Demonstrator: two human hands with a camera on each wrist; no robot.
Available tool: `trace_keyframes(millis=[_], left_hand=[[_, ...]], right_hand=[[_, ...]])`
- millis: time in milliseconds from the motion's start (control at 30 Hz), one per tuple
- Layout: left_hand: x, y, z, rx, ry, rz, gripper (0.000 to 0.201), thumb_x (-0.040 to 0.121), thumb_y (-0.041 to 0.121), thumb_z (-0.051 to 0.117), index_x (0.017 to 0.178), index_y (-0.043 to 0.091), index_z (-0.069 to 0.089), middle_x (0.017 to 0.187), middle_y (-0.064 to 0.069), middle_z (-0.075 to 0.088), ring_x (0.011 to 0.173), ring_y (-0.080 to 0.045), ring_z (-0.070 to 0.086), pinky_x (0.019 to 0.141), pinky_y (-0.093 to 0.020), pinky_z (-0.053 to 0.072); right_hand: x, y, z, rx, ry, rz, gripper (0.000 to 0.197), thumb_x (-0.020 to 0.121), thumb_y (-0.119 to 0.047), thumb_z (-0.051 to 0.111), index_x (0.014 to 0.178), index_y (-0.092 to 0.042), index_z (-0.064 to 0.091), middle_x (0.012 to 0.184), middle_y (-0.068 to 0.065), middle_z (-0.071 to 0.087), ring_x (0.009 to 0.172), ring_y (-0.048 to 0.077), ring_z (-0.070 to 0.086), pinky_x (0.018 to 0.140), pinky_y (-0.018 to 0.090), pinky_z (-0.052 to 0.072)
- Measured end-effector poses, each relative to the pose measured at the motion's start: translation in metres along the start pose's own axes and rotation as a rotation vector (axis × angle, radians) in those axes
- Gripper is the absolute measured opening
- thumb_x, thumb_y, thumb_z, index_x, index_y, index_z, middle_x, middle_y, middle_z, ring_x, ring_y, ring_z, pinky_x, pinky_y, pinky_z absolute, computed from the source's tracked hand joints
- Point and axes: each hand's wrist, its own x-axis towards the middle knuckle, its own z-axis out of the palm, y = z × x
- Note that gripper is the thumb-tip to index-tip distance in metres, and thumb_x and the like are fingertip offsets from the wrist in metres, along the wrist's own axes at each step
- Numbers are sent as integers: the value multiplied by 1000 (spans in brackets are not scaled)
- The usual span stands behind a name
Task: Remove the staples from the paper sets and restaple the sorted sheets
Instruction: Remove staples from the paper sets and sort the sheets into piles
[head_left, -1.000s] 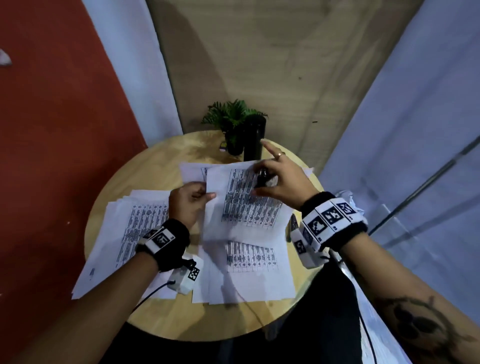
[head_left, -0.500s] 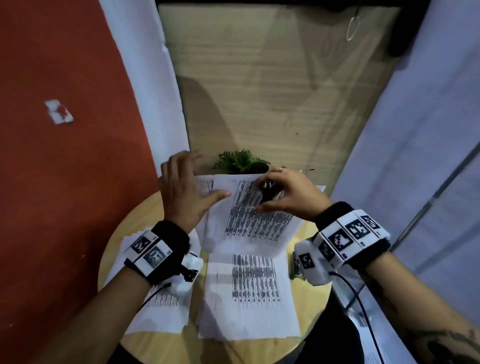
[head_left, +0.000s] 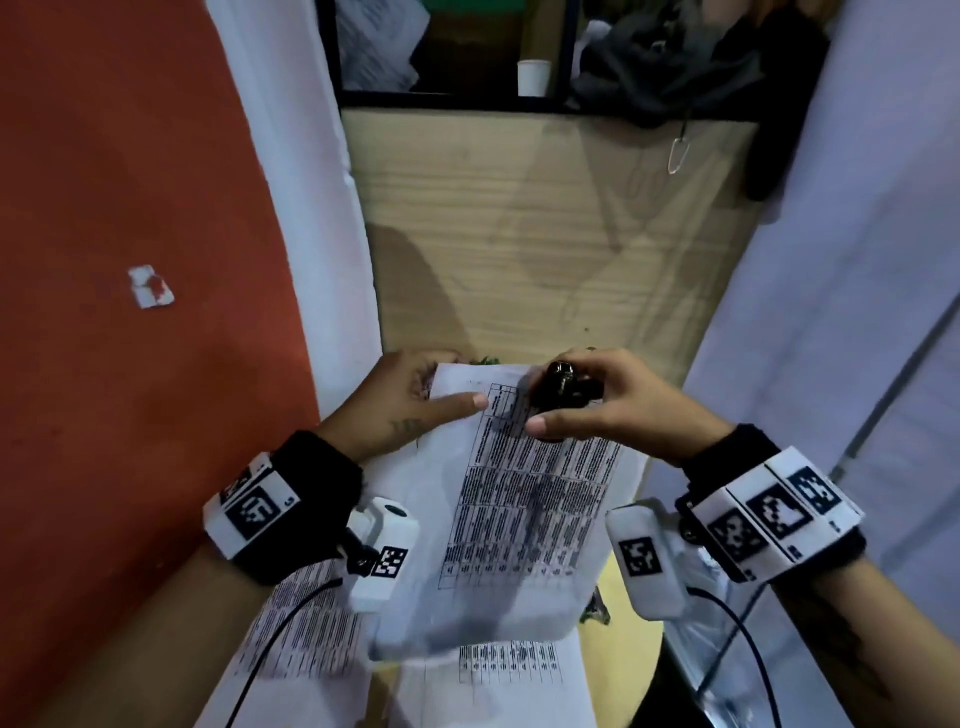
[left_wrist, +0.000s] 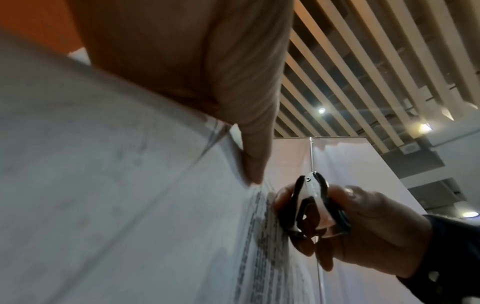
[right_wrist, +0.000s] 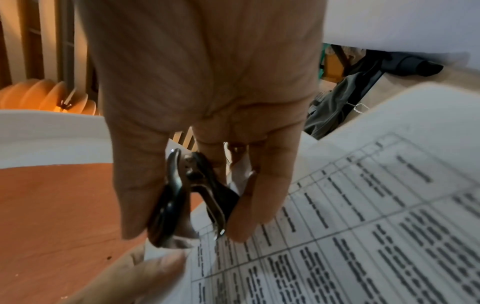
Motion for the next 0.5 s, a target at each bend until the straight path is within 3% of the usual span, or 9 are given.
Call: trace_keyframes(millis=[67, 133, 233, 333, 400, 500], left_hand=[[-2, 1, -1, -51, -16, -20, 22, 77, 25, 74, 93, 10, 72, 92, -8, 74, 80, -11, 65, 76, -37, 55], [-2, 0, -1, -78, 4, -36, 30, 74, 30, 75, 95, 9, 73, 94, -10, 74, 84, -16, 67, 81, -45, 54], [-3, 2, -4, -44, 13, -16, 38, 71, 42, 71, 94, 12, 73, 93, -7, 75, 84, -13, 67, 81, -44, 54], [-4, 0, -8, 31, 40, -21, 30, 71, 43, 72, 83, 16, 75, 84, -3, 75, 74, -3, 62, 72, -34, 54], [-5, -2, -9, 45, 73, -22, 23, 72, 41, 72, 74, 18, 73, 75, -3, 73, 68, -1, 58, 65, -29, 50], [-5, -3, -10, 63, 83, 5, 46, 73, 49, 68, 82, 3, 69, 84, -21, 70, 72, -11, 58, 69, -44, 53]], right_hand=[[-1, -4, 1, 20, -2, -10, 25, 73, -1, 73, 94, 9, 63, 79, 11, 64, 69, 12, 61, 62, 18, 49], [-2, -7, 1, 32, -12, -24, 25, 73, -1, 73, 94, 10, 63, 79, 12, 65, 70, 14, 61, 64, 21, 50], [-5, -8, 2, 1, 6, -60, 29, 72, -3, 74, 95, 10, 63, 84, 16, 65, 72, 13, 61, 66, 20, 51], [-4, -3, 4, -42, 68, -74, 33, 70, -11, 77, 98, 2, 65, 92, 15, 64, 76, 12, 62, 61, 15, 49], [-1, 2, 7, -118, 152, -118, 39, 66, -25, 80, 97, -7, 67, 99, 10, 60, 87, 16, 62, 70, 17, 49], [0, 7, 17, -376, 367, -346, 50, 63, -38, 81, 102, -12, 64, 103, 5, 54, 95, 12, 55, 85, 14, 44]])
